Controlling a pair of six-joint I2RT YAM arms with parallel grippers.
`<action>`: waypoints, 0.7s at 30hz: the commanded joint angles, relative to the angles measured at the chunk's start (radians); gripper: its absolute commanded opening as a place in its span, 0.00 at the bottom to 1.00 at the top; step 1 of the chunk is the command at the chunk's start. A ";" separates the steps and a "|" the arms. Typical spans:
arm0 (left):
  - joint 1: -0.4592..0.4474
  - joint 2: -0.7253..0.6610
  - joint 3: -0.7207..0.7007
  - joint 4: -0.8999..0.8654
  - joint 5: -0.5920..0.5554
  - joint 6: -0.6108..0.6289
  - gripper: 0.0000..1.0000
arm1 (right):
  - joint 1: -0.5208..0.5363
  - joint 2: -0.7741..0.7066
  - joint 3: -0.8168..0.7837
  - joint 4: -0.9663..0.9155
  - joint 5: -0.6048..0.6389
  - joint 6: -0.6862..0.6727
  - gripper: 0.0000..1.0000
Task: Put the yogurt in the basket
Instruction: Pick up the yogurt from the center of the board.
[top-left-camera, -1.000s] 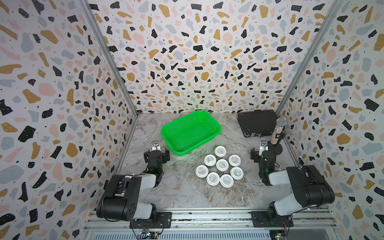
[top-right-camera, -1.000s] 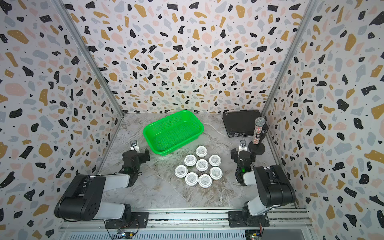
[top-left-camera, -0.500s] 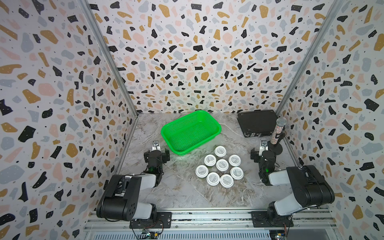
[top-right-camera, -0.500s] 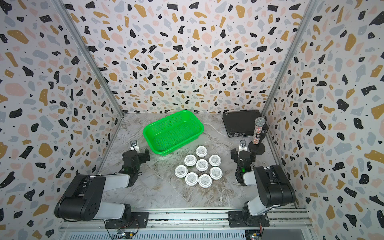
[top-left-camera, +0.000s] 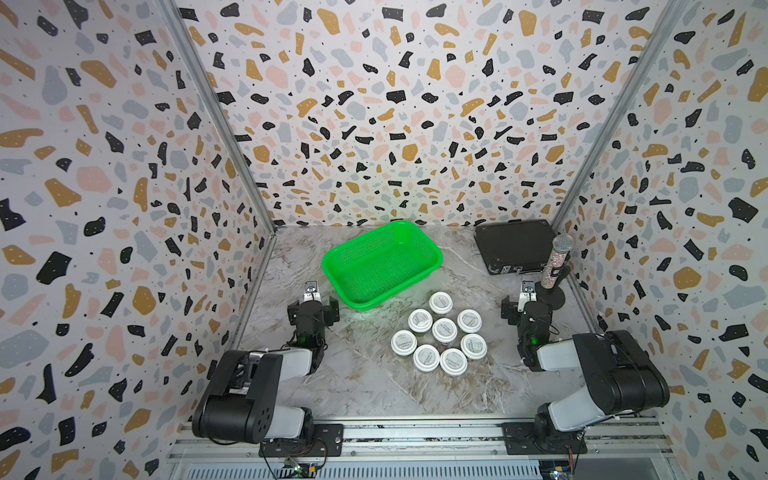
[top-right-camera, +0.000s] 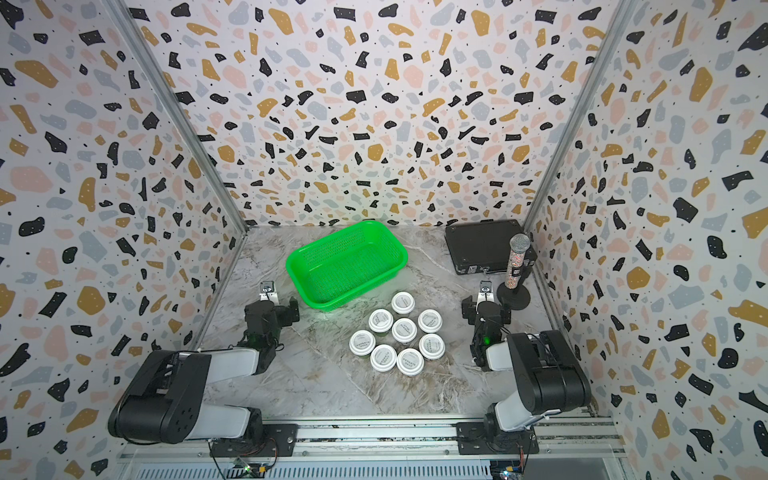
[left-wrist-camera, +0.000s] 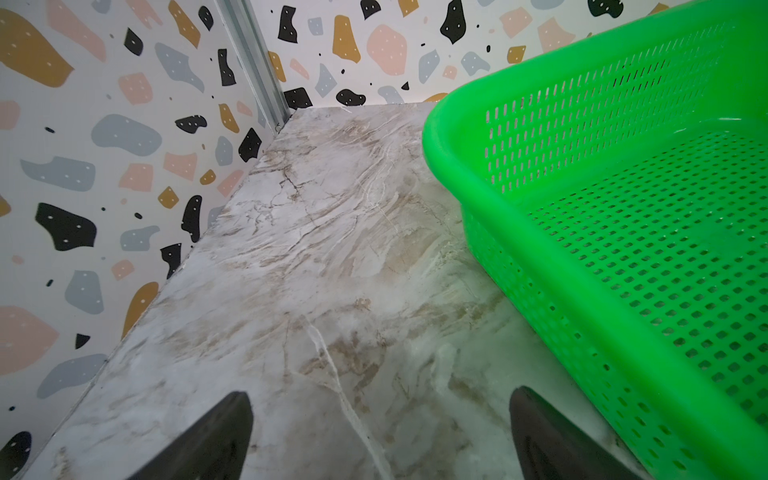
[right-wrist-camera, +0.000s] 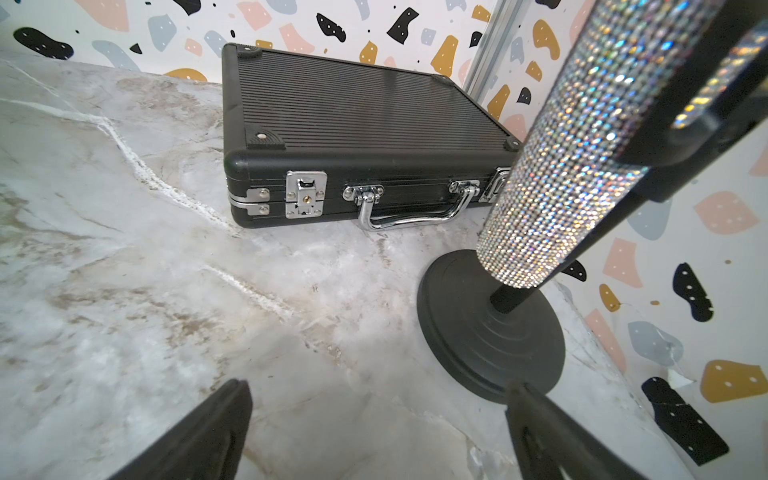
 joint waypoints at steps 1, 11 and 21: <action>0.000 -0.085 -0.031 0.031 -0.034 -0.016 0.99 | 0.006 -0.073 -0.014 0.003 0.030 -0.005 1.00; 0.000 -0.434 0.037 -0.408 -0.131 -0.159 0.99 | 0.008 -0.404 0.161 -0.613 0.057 0.157 1.00; -0.025 -0.527 0.275 -0.924 0.108 -0.426 1.00 | 0.009 -0.522 0.372 -1.124 -0.300 0.258 1.00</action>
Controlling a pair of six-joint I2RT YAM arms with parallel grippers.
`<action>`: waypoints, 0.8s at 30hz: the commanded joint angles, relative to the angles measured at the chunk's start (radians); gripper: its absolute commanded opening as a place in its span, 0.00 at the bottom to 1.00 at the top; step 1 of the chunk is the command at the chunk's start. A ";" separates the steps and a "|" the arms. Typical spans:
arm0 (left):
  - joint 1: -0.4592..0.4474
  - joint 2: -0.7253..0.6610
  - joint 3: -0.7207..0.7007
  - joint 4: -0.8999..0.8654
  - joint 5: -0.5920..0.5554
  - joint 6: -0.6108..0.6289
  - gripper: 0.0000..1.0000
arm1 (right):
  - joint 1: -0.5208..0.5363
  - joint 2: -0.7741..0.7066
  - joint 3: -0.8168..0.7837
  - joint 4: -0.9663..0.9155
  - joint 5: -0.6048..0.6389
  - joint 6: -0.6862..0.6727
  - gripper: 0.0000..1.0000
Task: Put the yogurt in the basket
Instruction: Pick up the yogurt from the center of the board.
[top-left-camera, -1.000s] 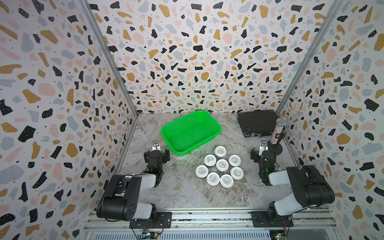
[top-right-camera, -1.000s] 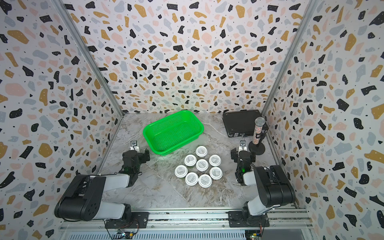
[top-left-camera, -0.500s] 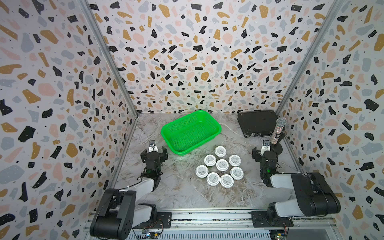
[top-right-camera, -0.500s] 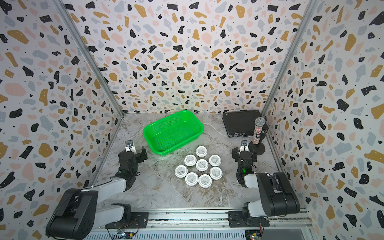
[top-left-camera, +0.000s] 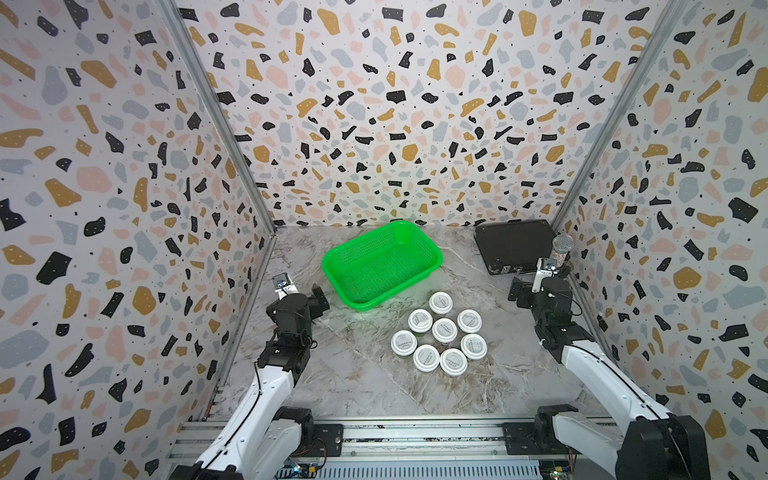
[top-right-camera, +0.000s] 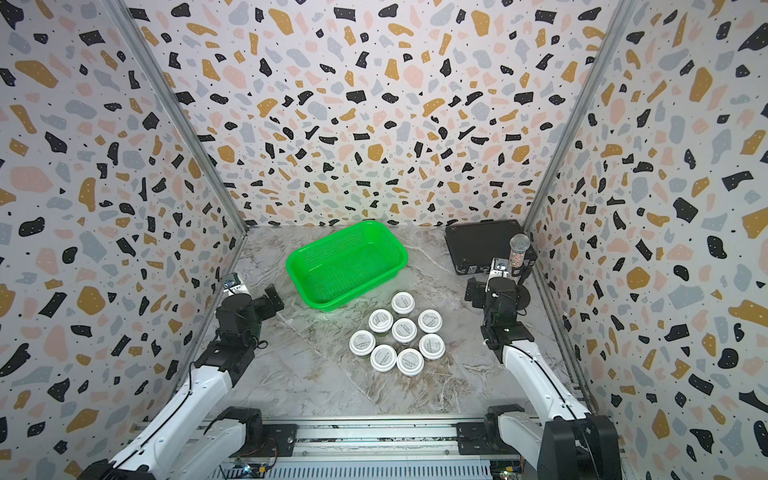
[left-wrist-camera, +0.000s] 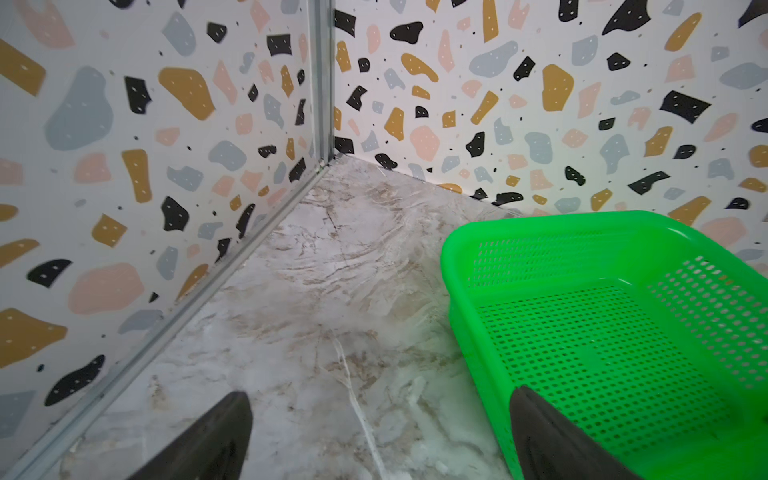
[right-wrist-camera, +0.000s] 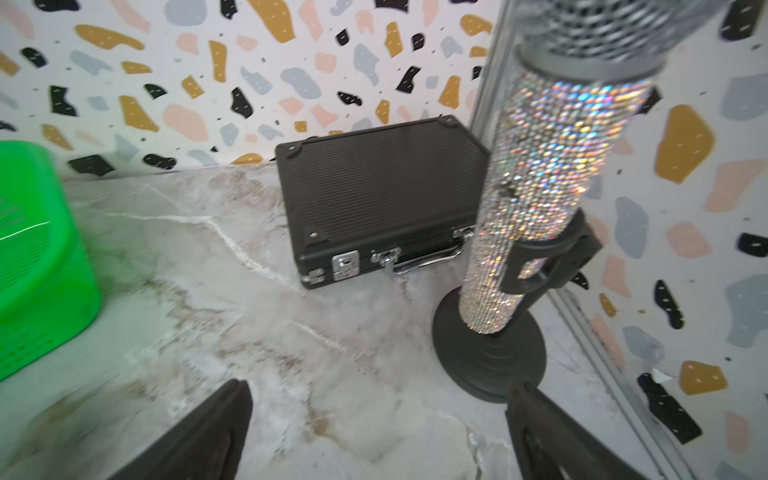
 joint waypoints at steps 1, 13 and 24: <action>-0.027 -0.011 0.076 -0.219 0.141 -0.104 1.00 | 0.005 -0.050 0.059 -0.250 -0.180 0.045 1.00; -0.287 0.004 0.256 -0.496 0.513 -0.065 1.00 | 0.010 -0.114 0.113 -0.450 -0.468 0.051 1.00; -0.607 0.245 0.391 -0.614 0.475 0.038 0.94 | 0.012 -0.125 0.128 -0.469 -0.499 0.071 1.00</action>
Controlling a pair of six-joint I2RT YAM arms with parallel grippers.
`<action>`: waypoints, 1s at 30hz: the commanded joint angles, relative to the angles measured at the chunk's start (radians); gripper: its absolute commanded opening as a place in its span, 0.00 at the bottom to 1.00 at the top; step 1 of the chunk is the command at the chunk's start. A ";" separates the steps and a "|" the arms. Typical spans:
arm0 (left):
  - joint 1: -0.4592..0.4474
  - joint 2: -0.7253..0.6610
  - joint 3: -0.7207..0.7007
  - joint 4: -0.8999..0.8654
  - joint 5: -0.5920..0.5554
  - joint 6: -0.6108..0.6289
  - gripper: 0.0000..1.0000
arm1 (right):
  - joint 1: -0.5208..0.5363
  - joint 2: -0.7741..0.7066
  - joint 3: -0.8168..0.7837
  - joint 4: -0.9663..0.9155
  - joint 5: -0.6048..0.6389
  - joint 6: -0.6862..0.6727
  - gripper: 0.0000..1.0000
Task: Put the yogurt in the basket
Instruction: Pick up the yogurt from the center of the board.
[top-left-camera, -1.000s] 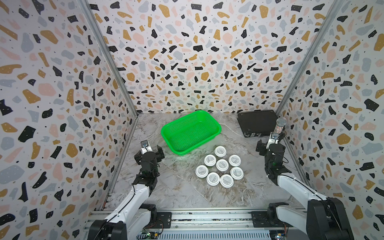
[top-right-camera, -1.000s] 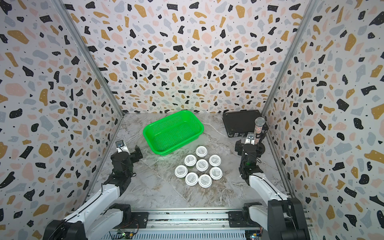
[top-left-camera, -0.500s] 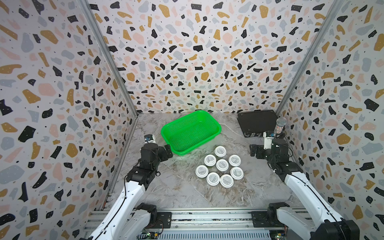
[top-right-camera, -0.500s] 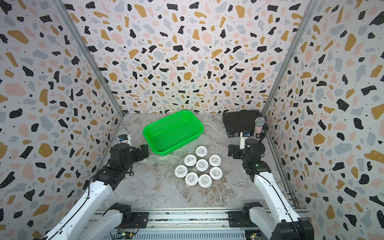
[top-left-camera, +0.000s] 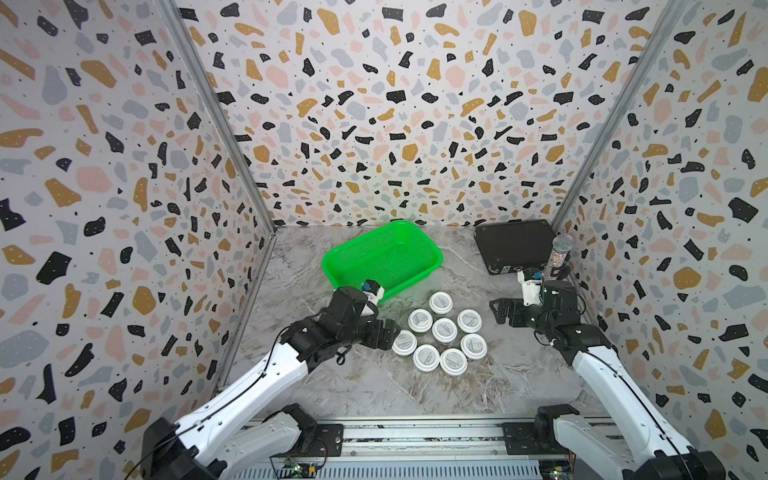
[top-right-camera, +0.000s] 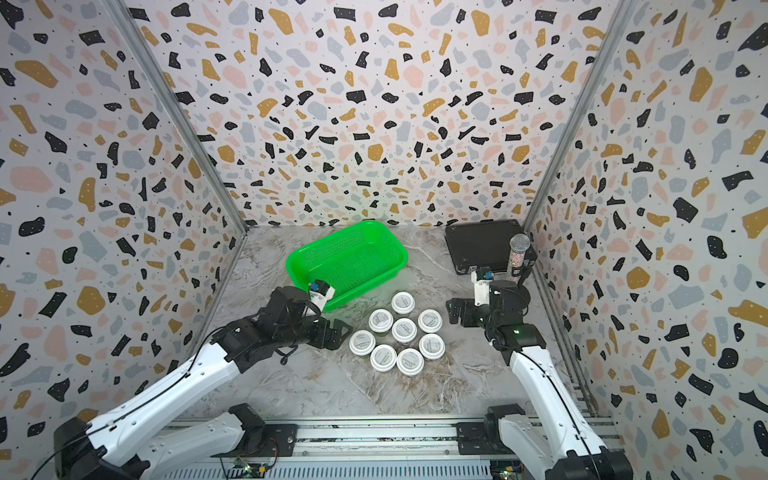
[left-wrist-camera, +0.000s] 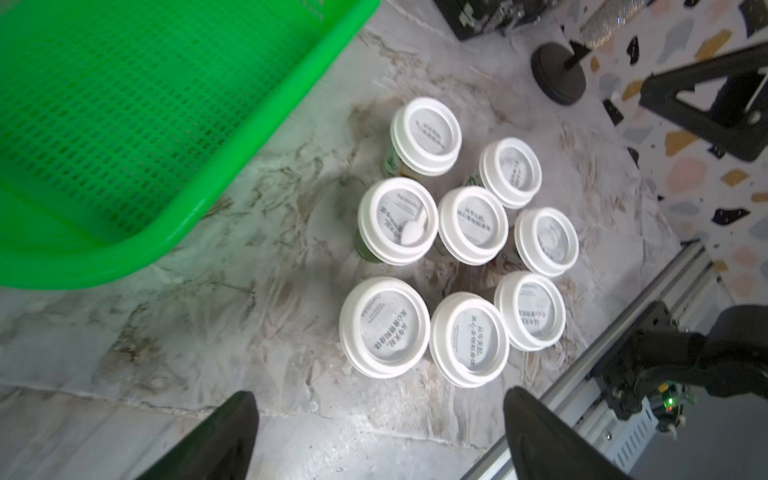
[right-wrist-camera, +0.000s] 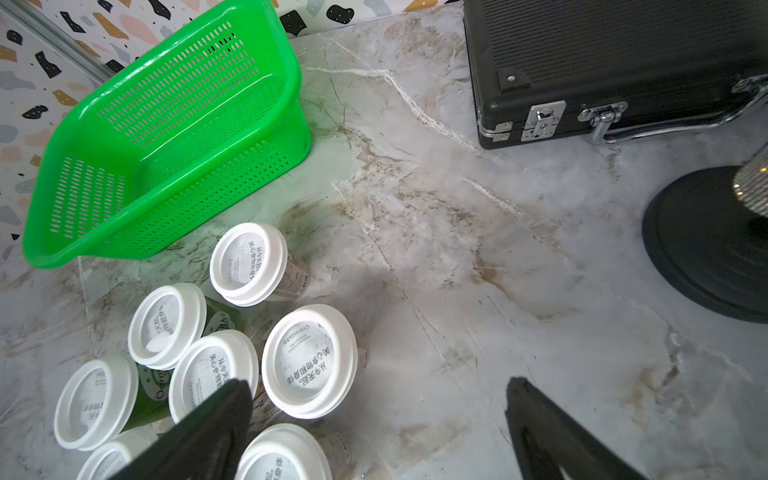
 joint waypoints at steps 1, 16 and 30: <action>-0.052 0.086 0.040 -0.031 -0.025 0.050 0.93 | 0.006 -0.022 0.036 -0.029 -0.021 0.014 1.00; -0.123 0.347 0.130 0.016 -0.086 0.089 0.84 | 0.007 -0.030 0.020 -0.034 0.001 0.011 1.00; -0.147 0.449 0.183 -0.029 -0.125 0.107 0.75 | 0.007 -0.025 0.013 -0.036 0.024 0.006 1.00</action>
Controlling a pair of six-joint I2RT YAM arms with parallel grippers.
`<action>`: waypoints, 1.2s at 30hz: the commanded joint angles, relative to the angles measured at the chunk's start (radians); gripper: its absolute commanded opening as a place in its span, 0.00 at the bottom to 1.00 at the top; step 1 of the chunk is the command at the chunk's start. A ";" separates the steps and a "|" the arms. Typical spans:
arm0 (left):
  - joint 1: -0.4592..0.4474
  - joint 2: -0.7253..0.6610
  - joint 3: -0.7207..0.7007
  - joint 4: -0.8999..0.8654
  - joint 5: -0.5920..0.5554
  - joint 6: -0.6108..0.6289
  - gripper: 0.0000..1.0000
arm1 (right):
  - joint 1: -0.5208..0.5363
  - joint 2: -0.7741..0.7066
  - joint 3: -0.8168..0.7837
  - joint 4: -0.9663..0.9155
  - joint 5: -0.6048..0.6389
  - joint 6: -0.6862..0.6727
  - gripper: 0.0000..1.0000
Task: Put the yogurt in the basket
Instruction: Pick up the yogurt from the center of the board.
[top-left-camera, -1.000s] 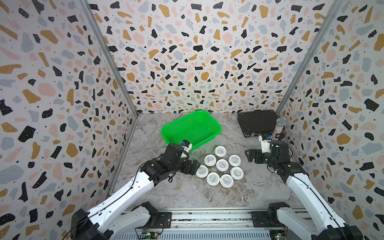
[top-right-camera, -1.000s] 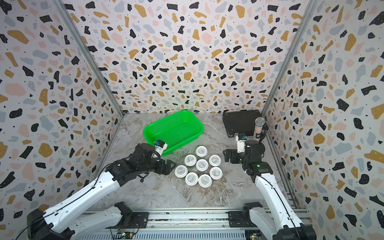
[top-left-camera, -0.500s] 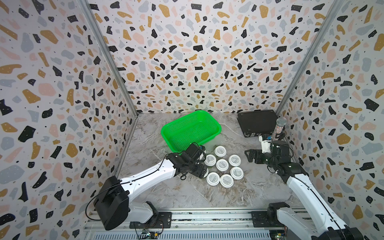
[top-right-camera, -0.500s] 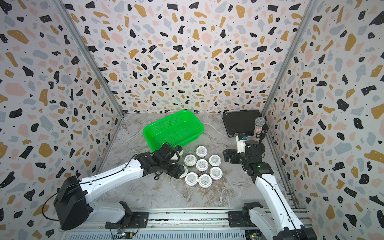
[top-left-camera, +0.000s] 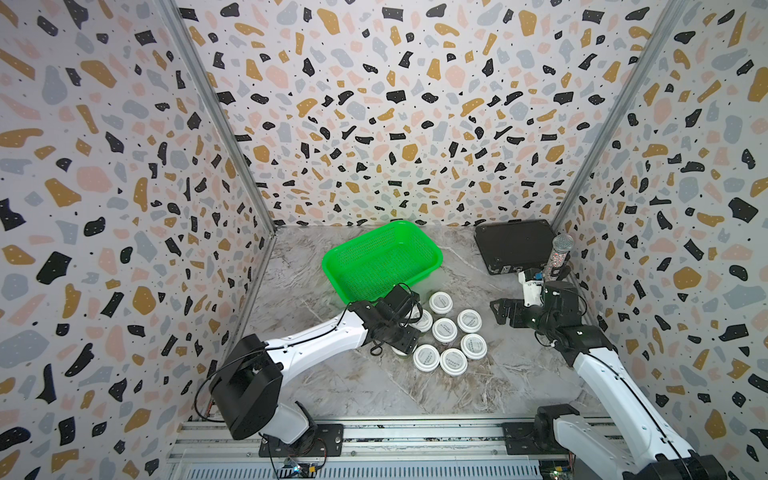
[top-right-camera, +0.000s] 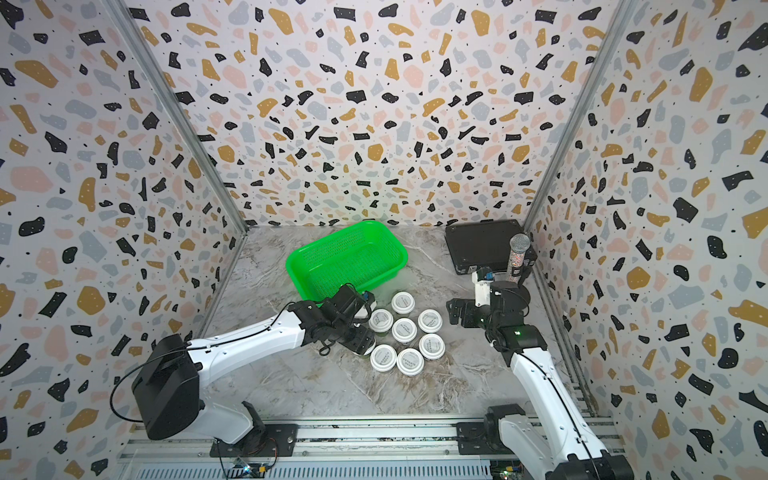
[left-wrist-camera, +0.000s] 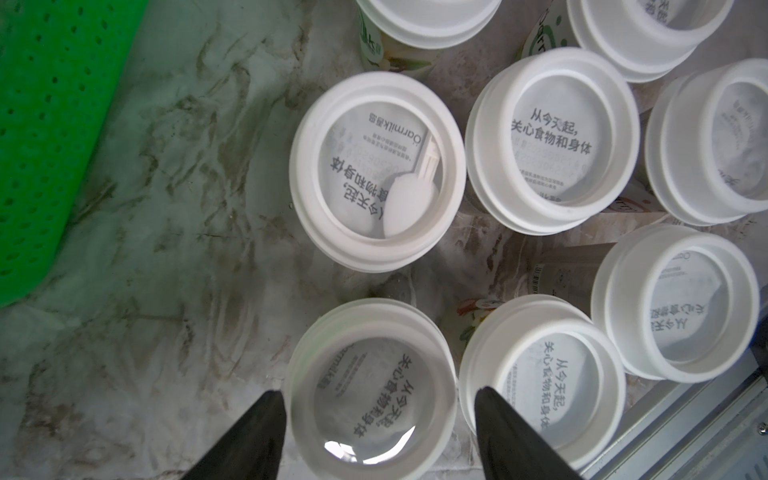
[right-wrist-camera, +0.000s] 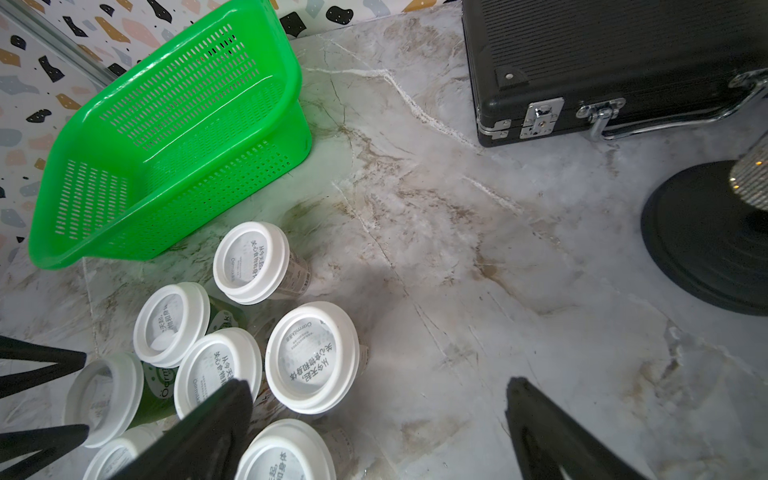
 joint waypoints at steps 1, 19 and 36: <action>-0.011 0.008 0.029 -0.016 -0.022 0.012 0.75 | 0.006 -0.012 0.013 -0.024 0.021 0.000 1.00; -0.049 0.030 0.035 -0.065 -0.111 0.023 0.76 | 0.005 -0.007 -0.004 -0.020 0.027 0.006 1.00; -0.067 0.020 0.046 -0.087 -0.168 0.031 0.66 | 0.005 -0.003 -0.008 -0.022 0.029 0.004 1.00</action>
